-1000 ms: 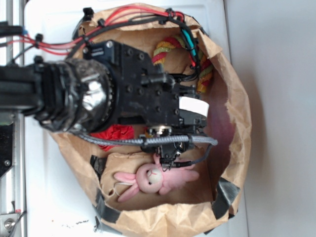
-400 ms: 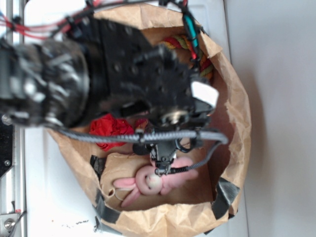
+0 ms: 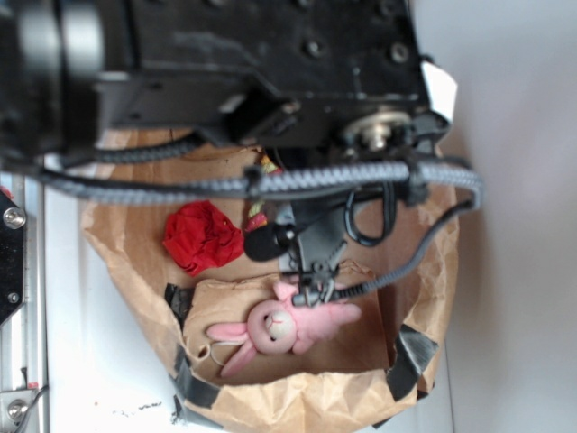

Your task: Grab the rock.

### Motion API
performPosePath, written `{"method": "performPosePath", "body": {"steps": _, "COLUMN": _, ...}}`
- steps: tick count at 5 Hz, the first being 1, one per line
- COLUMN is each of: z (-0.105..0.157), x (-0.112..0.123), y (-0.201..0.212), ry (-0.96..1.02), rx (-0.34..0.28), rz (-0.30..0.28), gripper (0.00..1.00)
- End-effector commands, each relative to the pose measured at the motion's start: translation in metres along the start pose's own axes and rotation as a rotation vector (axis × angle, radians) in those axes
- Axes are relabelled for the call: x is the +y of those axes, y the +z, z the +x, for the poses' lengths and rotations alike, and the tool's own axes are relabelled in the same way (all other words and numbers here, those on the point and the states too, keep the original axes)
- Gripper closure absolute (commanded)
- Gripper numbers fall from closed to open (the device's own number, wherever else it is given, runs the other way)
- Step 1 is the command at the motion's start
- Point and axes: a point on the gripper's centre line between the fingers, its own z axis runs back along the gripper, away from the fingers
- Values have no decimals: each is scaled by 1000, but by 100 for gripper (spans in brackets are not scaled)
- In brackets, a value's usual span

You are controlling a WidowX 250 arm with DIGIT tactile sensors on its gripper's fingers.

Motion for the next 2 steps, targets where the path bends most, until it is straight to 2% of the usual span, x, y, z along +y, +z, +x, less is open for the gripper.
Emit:
{"method": "performPosePath", "body": {"steps": 1, "z": -3, "x": 15, "y": 37, "ry": 29, "rx": -125, "rz": 78, "gripper": 100}}
{"method": "performPosePath", "body": {"steps": 2, "z": 3, "x": 12, "y": 28, "ry": 35, "rx": -137, "rz": 85, "gripper": 54}}
